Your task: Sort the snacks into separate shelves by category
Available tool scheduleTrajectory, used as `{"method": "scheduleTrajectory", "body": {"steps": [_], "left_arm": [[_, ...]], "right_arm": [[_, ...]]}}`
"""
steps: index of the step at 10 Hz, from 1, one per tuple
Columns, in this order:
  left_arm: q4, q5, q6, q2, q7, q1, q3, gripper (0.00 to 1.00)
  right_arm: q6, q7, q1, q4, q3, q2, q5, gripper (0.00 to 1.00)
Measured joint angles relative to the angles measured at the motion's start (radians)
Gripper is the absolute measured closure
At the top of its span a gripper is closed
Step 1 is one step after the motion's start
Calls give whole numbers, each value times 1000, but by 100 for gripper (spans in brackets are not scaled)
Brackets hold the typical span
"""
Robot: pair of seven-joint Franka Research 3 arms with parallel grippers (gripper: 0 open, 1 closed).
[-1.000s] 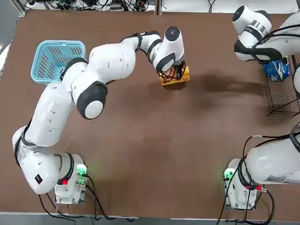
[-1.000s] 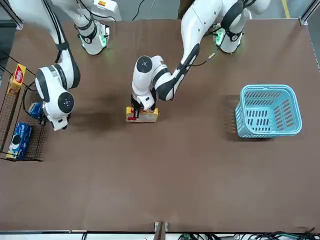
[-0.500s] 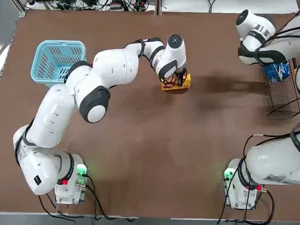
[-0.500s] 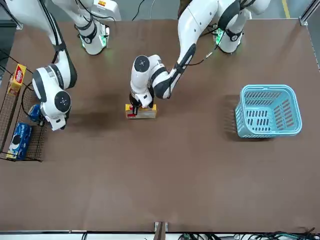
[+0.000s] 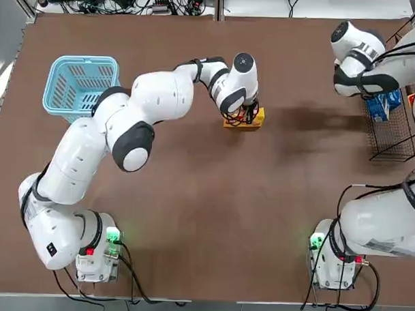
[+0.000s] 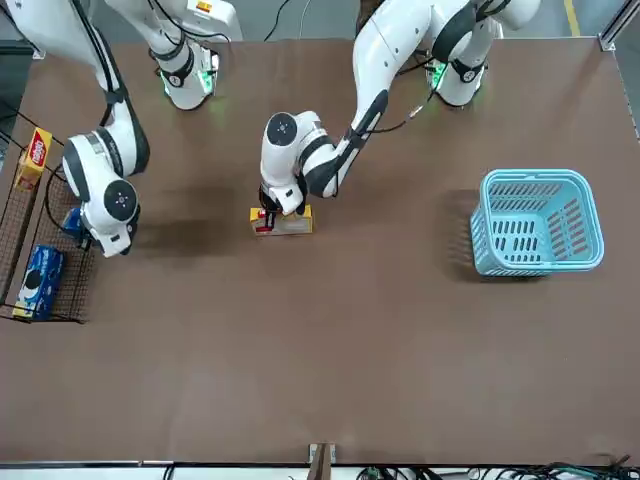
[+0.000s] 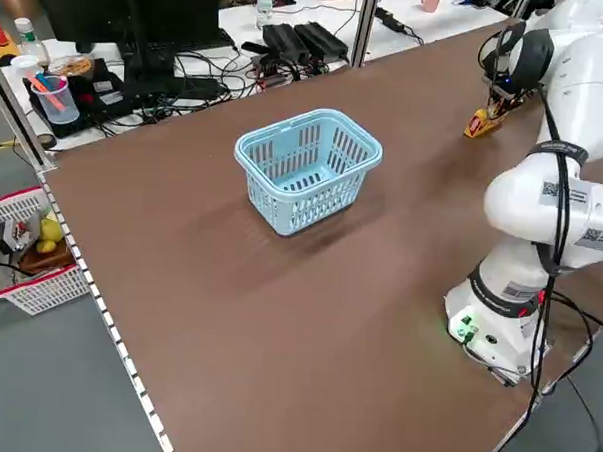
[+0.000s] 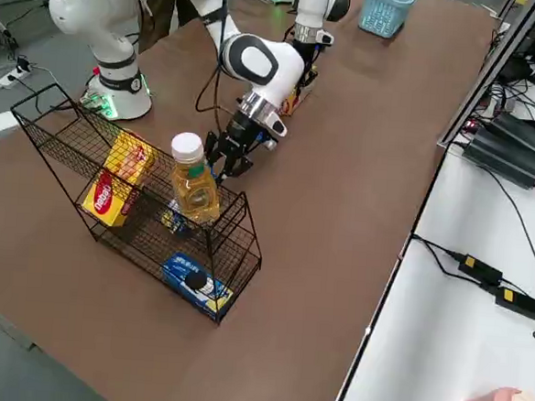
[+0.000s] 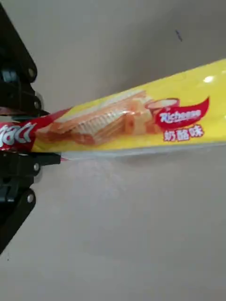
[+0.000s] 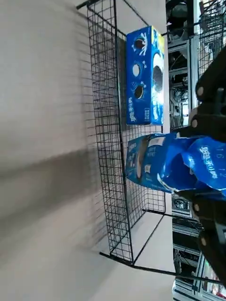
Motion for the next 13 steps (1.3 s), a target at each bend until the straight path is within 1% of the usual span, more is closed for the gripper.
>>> {"method": "scheduleTrajectory", "body": {"steps": [2, 3, 4, 5, 6, 7, 8, 9, 10, 12, 13], "left_arm": [[2, 0, 3, 0, 0, 0, 6, 70], [2, 0, 4, 0, 1, 0, 9, 59], [3, 0, 5, 0, 2, 0, 10, 58], [4, 0, 5, 0, 3, 0, 10, 60], [4, 0, 5, 0, 3, 0, 10, 65], [4, 0, 5, 0, 4, 0, 10, 66], [4, 0, 5, 0, 7, 0, 10, 57], [4, 0, 5, 0, 8, 0, 10, 52], [4, 0, 3, 0, 9, 0, 10, 50], [4, 0, 1, 0, 9, 1, 11, 41], [4, 0, -7, 0, 9, 1, 12, 40]], "right_arm": [[28, 0, -27, -19, 0, 0, -18, 57], [42, 0, -43, -24, 0, 0, -33, 57], [56, 0, -60, -29, 0, 0, -49, 57], [64, 0, -73, -31, 0, 0, -59, 57], [68, 0, -82, -31, 0, -1, -62, 57], [70, 0, -87, -31, 0, -1, -65, 55], [74, 0, -88, -31, 0, -1, -68, 48], [80, 0, -89, -31, 0, -1, -69, 44], [85, 0, -91, -31, 0, -1, -72, 32], [89, 0, -94, -31, 0, -1, -74, 1], [91, 0, -94, -31, 0, -1, -74, 0]]}}
